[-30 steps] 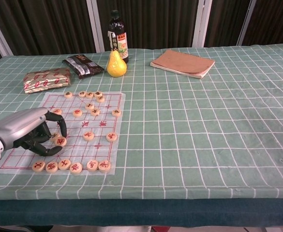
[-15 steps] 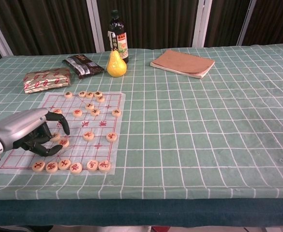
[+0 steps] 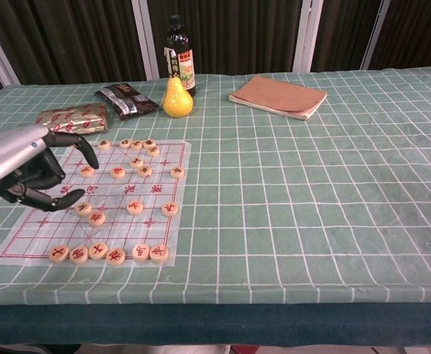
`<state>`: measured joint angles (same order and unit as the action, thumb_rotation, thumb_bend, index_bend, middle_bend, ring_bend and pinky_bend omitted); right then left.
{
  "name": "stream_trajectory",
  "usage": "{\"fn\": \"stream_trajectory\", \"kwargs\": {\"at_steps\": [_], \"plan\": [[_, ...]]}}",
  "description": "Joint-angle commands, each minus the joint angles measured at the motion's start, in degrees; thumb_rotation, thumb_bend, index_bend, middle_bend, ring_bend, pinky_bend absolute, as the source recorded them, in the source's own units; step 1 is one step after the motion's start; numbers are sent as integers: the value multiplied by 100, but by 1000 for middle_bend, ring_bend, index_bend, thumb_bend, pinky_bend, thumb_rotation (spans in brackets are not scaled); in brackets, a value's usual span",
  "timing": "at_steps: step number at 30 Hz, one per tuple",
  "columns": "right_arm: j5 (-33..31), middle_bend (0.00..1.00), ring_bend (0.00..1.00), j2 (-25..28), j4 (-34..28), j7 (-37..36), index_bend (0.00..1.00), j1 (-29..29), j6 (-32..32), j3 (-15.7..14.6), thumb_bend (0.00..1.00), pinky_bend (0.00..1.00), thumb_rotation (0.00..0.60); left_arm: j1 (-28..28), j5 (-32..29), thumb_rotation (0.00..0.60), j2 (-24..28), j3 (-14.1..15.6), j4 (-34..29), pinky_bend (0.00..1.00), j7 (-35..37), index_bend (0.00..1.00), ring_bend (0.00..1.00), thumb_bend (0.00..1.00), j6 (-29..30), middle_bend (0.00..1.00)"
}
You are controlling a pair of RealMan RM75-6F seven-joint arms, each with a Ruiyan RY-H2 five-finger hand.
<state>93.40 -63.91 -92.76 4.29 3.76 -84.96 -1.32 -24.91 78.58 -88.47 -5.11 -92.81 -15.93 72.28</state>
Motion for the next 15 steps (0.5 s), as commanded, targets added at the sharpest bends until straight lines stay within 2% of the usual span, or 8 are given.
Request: {"fn": "stream_trajectory", "kwargs": {"at_steps": [1, 3, 5, 6, 8, 9, 13, 15], "plan": [[-11, 0, 0, 19, 3, -60, 0, -18, -44, 13, 174, 0, 600, 306, 688, 600, 579, 253, -555, 868, 319, 283, 830, 344, 615, 775], [-101, 0, 0, 63, 24, -124, 0, -107, -215, 75, 173, 0, 600, 1120, 1491, 600, 1701, 798, -803, 660, 823, 200, 560, 346, 1900, 514], [-86, 0, 0, 46, 67, -145, 0, -168, -377, 112, 173, 0, 600, 1639, 1634, 600, 2210, 1106, -536, 435, 1570, 114, 253, 357, 2560, 267], [-90, 0, 0, 39, 78, -140, 0, -190, -421, 120, 173, 0, 600, 1811, 1578, 600, 2315, 1168, -380, 347, 1910, 77, 164, 360, 2740, 196], [-148, 0, 0, 42, 69, -114, 0, -227, -457, 141, 174, 0, 600, 2074, 1468, 600, 2387, 1193, 116, 225, 2691, 19, 74, 362, 3026, 117], [-194, 0, 0, 51, 49, -108, 0, -241, -462, 158, 174, 0, 600, 2135, 1396, 600, 2360, 1175, 352, 203, 3014, 4, 55, 364, 3053, 97], [-398, 0, 0, 88, -28, -106, 0, -294, -521, 266, 174, 0, 600, 2016, 1047, 600, 2537, 1086, 709, 211, 3731, 0, 33, 385, 2462, 26], [-471, 0, 0, 92, -50, -86, 0, -298, -496, 294, 174, 0, 600, 2015, 1020, 600, 2532, 1003, 758, 210, 3611, 0, 23, 385, 2437, 13]]}}
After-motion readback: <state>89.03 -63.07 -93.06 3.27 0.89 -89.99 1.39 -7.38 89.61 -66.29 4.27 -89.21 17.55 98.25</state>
